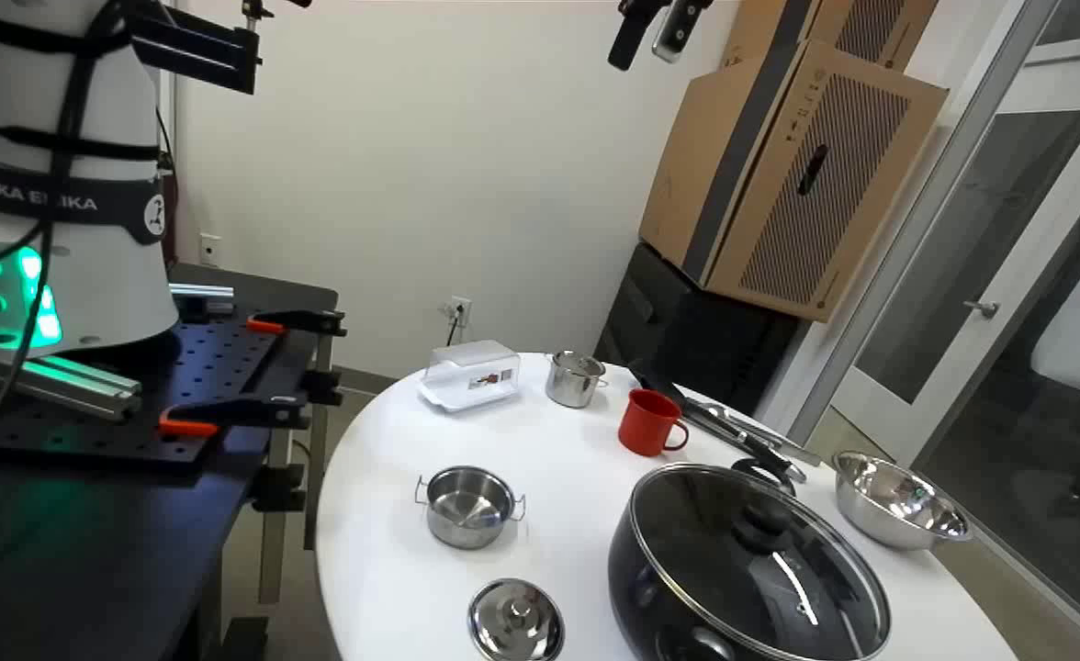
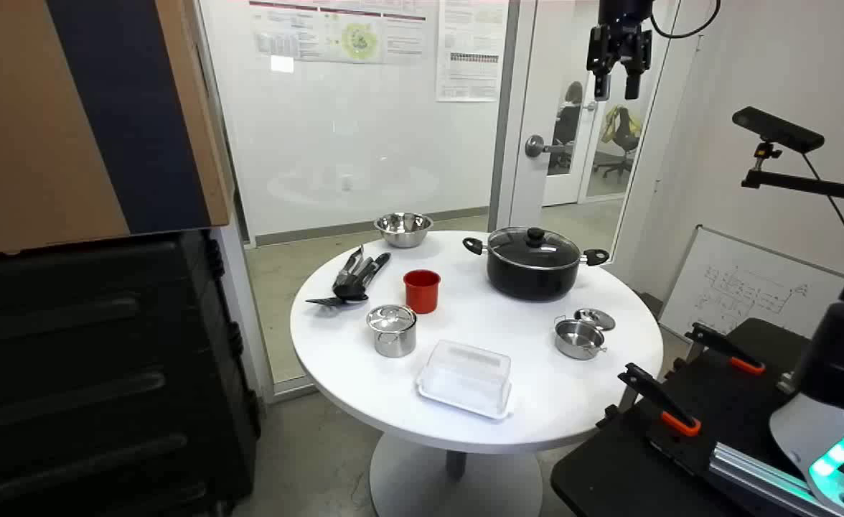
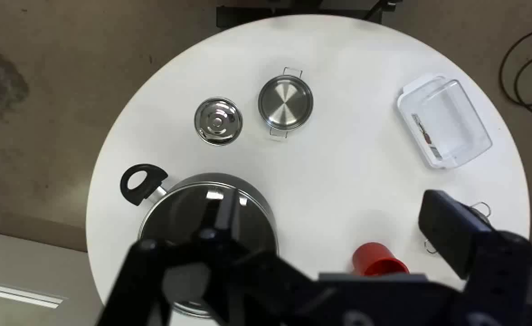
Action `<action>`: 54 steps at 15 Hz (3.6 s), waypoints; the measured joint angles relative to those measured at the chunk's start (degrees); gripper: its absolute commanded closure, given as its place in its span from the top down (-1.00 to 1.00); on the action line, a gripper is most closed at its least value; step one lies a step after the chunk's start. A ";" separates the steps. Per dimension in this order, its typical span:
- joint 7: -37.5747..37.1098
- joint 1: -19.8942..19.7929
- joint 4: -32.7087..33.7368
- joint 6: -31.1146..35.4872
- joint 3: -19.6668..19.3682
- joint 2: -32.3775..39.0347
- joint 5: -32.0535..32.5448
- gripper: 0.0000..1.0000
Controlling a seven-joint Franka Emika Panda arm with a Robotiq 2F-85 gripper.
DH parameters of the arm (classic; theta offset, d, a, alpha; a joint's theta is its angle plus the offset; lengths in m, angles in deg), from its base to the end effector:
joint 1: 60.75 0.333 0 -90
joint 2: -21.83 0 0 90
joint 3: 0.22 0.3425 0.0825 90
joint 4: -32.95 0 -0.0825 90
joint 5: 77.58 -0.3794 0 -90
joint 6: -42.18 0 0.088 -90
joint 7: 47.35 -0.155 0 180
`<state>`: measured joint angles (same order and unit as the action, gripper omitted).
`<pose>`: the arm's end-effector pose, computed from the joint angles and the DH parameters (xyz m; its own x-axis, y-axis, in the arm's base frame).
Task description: Remove the lid from the silver pot
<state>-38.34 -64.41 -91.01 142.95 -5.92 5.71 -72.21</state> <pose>0.4310 -0.0864 0.4822 0.9910 0.0198 -0.1327 0.0255 -0.9988 0.0413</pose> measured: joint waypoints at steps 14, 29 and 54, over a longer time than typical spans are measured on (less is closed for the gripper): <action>-8.44 1.50 -1.87 2.09 5.18 2.63 4.55 1.00; 3.91 10.44 1.74 7.44 12.68 22.85 7.68 1.00; 17.61 17.98 15.32 26.36 17.28 44.29 30.05 1.00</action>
<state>-20.74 -46.43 -75.69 169.31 11.36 49.99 -42.16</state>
